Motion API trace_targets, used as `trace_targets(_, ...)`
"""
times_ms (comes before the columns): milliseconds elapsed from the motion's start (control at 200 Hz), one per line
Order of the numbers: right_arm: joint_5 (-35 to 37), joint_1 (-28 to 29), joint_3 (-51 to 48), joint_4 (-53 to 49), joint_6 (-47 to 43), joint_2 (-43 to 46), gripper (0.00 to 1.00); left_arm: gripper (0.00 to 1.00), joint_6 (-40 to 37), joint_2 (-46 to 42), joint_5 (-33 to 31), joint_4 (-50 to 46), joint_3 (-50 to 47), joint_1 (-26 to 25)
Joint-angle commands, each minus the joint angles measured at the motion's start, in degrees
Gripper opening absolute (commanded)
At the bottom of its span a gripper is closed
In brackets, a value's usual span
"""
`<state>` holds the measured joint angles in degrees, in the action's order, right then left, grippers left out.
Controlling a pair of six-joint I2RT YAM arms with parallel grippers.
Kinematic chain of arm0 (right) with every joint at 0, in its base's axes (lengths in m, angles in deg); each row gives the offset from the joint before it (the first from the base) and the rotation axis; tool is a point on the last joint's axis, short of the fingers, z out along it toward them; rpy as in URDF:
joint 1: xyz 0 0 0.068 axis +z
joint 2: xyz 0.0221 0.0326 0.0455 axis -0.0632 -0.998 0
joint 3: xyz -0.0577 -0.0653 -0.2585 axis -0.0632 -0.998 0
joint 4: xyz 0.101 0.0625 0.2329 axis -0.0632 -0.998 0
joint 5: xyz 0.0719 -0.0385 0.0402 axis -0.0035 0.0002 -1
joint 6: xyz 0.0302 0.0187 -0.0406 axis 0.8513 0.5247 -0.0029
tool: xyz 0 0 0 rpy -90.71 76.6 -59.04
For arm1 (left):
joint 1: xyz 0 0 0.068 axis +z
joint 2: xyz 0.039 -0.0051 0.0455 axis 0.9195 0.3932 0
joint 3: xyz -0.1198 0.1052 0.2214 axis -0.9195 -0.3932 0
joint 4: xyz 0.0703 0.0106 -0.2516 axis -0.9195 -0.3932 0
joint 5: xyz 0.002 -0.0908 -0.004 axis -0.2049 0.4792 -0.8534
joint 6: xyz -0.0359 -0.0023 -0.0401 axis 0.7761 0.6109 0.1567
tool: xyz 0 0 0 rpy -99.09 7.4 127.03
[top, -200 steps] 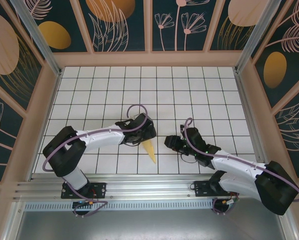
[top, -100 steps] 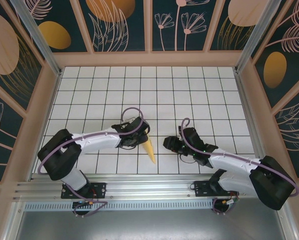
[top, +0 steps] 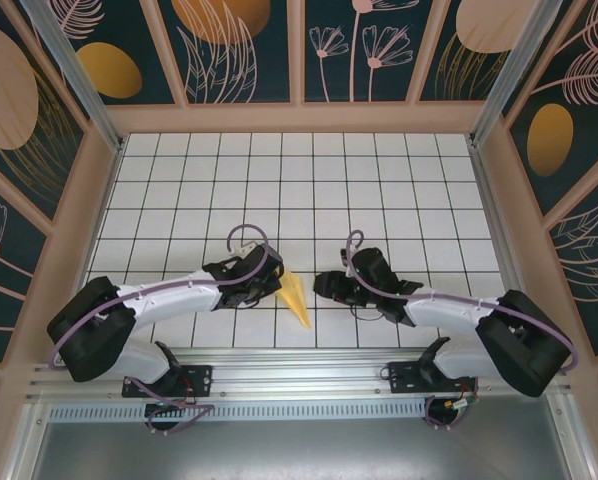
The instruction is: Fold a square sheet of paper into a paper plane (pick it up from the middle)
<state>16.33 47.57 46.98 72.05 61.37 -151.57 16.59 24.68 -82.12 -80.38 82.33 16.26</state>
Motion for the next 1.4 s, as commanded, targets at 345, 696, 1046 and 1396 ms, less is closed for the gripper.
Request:
trace_targets(345, -3.75, 5.09, 10.46, -0.33, -7.85, -11.51, 0.51, 0.05, -0.03, -3.27, -1.19, 2.80, -3.99, -0.14)
trace_targets(696, -0.46, 8.43, 15.81, -4.84, -9.81, -15.32, 0.51, 0.05, -0.06, -3.44, -1.53, 2.19, -4.94, -0.18)
trace_targets(1046, 0.79, 10.53, 18.75, -11.75, -14.45, -16.07, 0.53, 0.06, 0.19, -4.94, -1.56, 4.28, -7.12, -0.19)
trace_targets(1396, 7.04, 13.25, 22.49, -18.62, -15.90, -20.19, 0.53, 0.06, 0.19, -4.94, -1.54, 4.52, -7.19, -0.19)
